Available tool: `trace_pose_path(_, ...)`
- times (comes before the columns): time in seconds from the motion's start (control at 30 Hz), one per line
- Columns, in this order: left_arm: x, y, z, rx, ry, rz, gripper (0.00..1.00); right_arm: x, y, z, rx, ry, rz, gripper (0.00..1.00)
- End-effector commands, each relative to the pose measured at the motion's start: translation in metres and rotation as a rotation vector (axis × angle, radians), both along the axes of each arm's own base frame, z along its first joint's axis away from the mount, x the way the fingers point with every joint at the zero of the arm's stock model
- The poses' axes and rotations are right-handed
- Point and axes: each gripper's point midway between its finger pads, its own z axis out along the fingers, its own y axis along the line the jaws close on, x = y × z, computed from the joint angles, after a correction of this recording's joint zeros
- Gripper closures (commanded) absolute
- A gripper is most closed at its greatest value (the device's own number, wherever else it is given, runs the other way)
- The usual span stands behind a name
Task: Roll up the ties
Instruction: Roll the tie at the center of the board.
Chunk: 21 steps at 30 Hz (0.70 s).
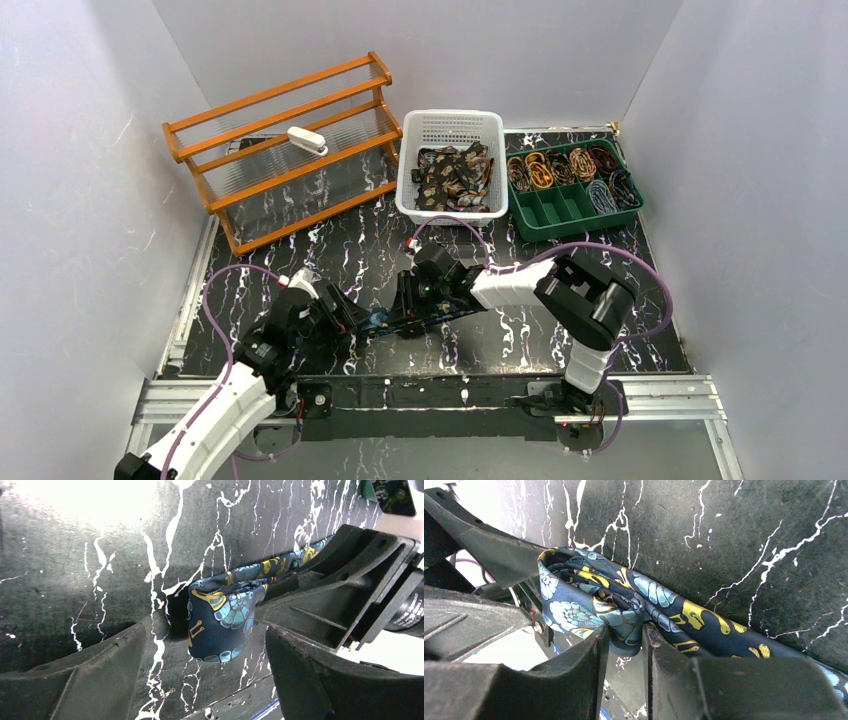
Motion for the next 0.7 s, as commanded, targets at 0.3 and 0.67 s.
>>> trace_pose_path(0.3,0.004,-0.01,-0.017,0.029,0.022,-0.055,0.2,0.001,-0.025,-0.029,-0.062,0.074,-0.036,0.63)
trace_pose_path(0.67,-0.007,-0.008,-0.037,0.032,0.045,-0.05,0.42,0.0,-0.025,-0.032,-0.07,0.093,-0.048,0.64)
